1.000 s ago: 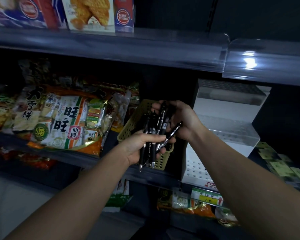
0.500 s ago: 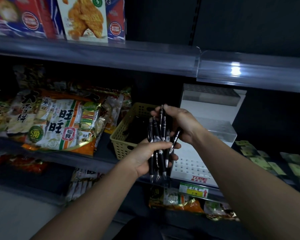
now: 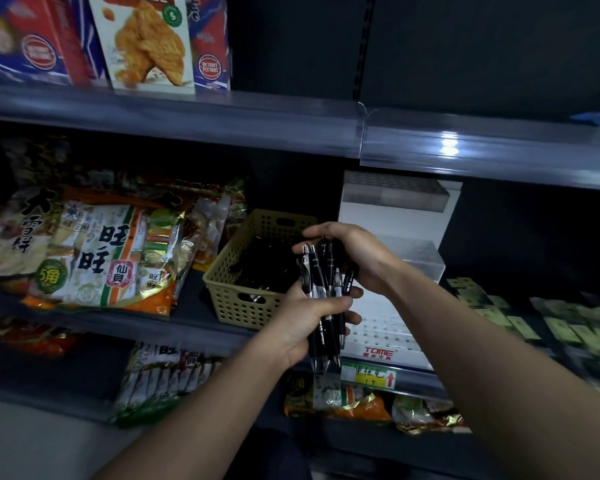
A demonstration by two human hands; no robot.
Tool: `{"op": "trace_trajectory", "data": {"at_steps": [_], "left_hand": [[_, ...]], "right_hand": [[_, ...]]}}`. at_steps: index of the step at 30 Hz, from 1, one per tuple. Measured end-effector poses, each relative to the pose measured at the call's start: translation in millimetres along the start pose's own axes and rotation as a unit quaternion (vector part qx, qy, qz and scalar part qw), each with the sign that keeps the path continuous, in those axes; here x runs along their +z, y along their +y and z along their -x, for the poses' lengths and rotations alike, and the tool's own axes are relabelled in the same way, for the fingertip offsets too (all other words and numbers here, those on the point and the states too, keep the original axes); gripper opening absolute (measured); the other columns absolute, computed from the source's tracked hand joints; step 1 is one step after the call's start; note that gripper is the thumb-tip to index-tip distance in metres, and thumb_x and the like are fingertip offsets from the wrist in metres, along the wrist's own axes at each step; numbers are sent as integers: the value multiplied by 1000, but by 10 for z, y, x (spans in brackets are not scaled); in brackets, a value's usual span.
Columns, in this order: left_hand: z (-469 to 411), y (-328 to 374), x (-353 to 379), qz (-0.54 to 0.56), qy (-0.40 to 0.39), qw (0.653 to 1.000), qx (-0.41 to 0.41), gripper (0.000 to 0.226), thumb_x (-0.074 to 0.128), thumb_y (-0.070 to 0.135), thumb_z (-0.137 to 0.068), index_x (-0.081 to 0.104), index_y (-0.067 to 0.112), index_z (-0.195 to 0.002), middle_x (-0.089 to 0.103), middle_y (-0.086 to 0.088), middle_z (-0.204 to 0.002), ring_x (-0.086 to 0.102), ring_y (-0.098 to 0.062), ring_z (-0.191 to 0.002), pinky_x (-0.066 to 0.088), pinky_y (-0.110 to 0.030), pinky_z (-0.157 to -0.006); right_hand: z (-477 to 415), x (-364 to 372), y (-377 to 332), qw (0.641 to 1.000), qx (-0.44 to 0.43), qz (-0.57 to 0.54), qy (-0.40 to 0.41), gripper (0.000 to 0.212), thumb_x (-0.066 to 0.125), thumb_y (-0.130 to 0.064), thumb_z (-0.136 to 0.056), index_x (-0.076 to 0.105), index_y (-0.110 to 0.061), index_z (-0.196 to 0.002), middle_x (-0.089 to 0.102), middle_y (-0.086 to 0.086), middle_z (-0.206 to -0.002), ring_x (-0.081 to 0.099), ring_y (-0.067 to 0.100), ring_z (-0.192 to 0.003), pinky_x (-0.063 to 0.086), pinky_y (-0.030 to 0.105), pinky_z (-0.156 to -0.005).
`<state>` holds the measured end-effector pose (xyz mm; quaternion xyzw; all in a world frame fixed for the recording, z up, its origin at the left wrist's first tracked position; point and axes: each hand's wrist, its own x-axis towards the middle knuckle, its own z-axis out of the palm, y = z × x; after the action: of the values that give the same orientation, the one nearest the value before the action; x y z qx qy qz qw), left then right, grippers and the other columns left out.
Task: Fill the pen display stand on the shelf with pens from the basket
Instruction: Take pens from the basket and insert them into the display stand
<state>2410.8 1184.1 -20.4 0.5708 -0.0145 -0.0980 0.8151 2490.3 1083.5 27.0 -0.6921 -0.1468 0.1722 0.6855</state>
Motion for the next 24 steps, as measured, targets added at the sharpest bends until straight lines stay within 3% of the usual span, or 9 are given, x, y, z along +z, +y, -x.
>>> {"op": "trace_trajectory", "data": {"at_steps": [1,3,5,7,10,14,17,21,24], "left_hand": [[-3,-11,1,-15,3,1000,3,32,62,-8,-84,56,1,-114,74,-9,-94,68,-21,-62,51,-30,-55],[-5,-38,-5,-38,3,999,5,30,62,-8,-83,58,-1,-112,74,-9,-96,67,-20,-61,50,-28,-52],[-5,-76,-17,-57,2,998,7,27,64,-8,-82,61,0,-108,74,-9,-96,67,-20,-61,51,-27,-52],[-16,-117,-30,-81,8,997,13,26,65,-7,-81,62,1,-105,74,-8,-97,67,-19,-62,51,-27,-54],[-46,-157,-43,-113,14,993,16,28,66,-6,-81,60,2,-107,75,-4,-95,67,-17,-64,51,-27,-59],[-52,-149,-56,-120,-3,993,12,29,66,-6,-81,61,3,-107,74,-5,-97,65,-18,-63,50,-25,-56],[-64,-127,-74,-122,-28,992,8,27,65,-8,-80,62,-1,-106,73,-8,-96,63,-17,-60,49,-23,-54],[-80,-113,-80,-108,-37,993,-2,24,65,-10,-79,61,-1,-101,72,-13,-96,62,-17,-57,49,-23,-52],[-81,-106,-95,-83,-47,995,-29,20,63,-11,-79,63,3,-94,73,-10,-91,59,-18,-54,47,-26,-49]], "right_hand": [[18,-36,16,1000,0,16,-7,17,52,-19,-93,64,-8,-96,72,17,-98,68,23,-81,54,31,-74],[63,-108,35,999,0,32,-24,14,61,-18,-90,60,-10,-79,69,10,-77,65,17,-66,52,25,-63],[95,-168,40,999,1,16,-47,15,60,-12,-90,58,-11,-75,64,2,-65,60,12,-57,48,20,-54],[117,-207,36,997,2,2,-72,10,56,-6,-91,63,-9,-85,66,1,-69,63,11,-60,49,20,-56],[127,-230,29,996,4,-4,-88,21,49,3,-93,66,-8,-96,67,-1,-70,65,10,-62,50,19,-57],[150,-265,12,993,3,-15,-117,32,50,9,-87,74,-12,-86,71,4,-76,68,14,-68,54,22,-63],[164,-297,-13,992,14,-9,-127,25,60,3,-78,77,-15,-84,72,5,-79,69,15,-71,55,24,-64],[132,-292,0,996,10,-8,-84,17,67,-7,-71,72,-10,-86,71,4,-72,67,14,-66,53,23,-62],[60,-283,-22,998,-19,-59,-3,11,66,-8,-78,68,-13,-88,71,1,-72,66,10,-67,49,25,-64]]}}
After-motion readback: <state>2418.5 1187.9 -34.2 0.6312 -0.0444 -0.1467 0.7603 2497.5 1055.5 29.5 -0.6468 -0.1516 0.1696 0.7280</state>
